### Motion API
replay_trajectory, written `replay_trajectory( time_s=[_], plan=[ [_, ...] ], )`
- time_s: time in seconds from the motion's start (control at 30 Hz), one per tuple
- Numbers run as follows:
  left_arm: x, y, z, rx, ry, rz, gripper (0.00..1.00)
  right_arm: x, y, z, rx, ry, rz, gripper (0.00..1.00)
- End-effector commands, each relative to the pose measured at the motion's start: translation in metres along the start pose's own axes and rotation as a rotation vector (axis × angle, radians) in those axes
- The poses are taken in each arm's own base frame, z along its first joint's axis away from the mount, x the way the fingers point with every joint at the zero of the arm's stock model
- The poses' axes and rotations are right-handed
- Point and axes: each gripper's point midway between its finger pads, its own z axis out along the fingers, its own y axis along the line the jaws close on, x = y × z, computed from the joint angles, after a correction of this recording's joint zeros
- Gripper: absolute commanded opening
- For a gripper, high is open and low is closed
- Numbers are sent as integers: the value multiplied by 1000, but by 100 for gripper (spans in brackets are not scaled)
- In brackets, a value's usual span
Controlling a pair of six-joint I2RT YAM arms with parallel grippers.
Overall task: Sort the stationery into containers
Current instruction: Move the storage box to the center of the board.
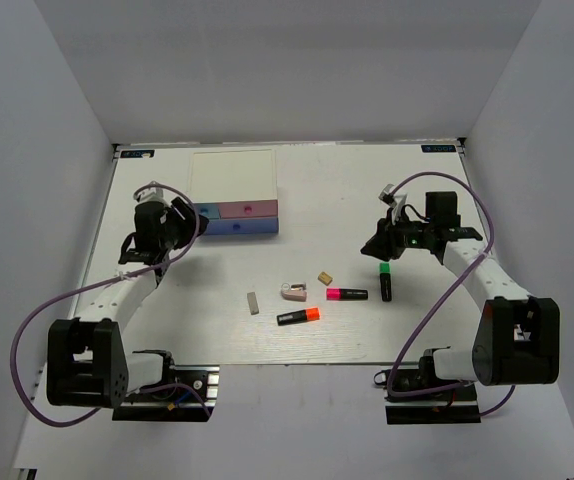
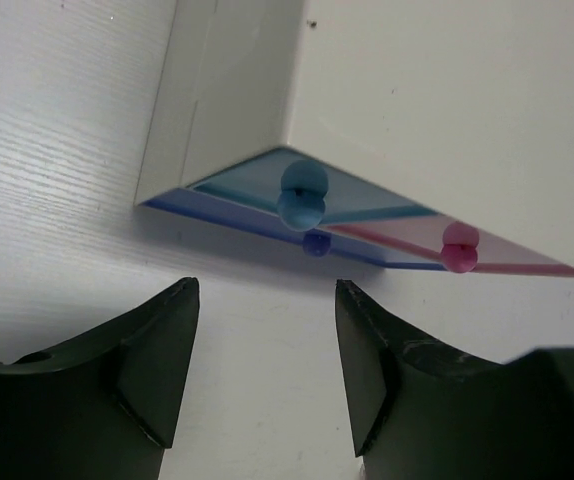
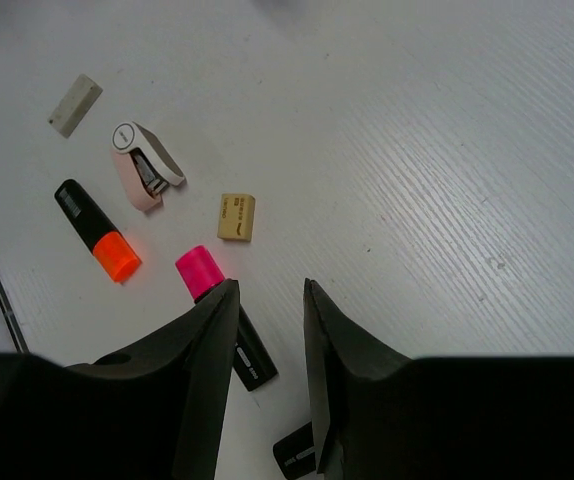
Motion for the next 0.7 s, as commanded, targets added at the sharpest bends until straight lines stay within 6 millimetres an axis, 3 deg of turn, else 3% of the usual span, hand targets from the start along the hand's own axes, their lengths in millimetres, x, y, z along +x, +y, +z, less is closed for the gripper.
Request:
replay_trajectory(
  time_s=[0.0,0.13,0.3,0.47,0.67],
  plan=[
    [-17,-12,-3,74,-46,-21,67,-9,6,-2,-15,-40,-74,38],
    [-20,-12,-3,118,-73,-33,62,-7,4,-1,-15,-38,-72,38],
    [-12,-5,2,147,-53,-70,49,-10,3,1,-13,-39,-77,39],
    [4,-5,4,220,-17,-98,48,-10,0,1,-11,-38,-74,39],
    [-3,-8,6,297,-62,-135,53,-10,-2,2,-8,-28,-72,39]
  ],
)
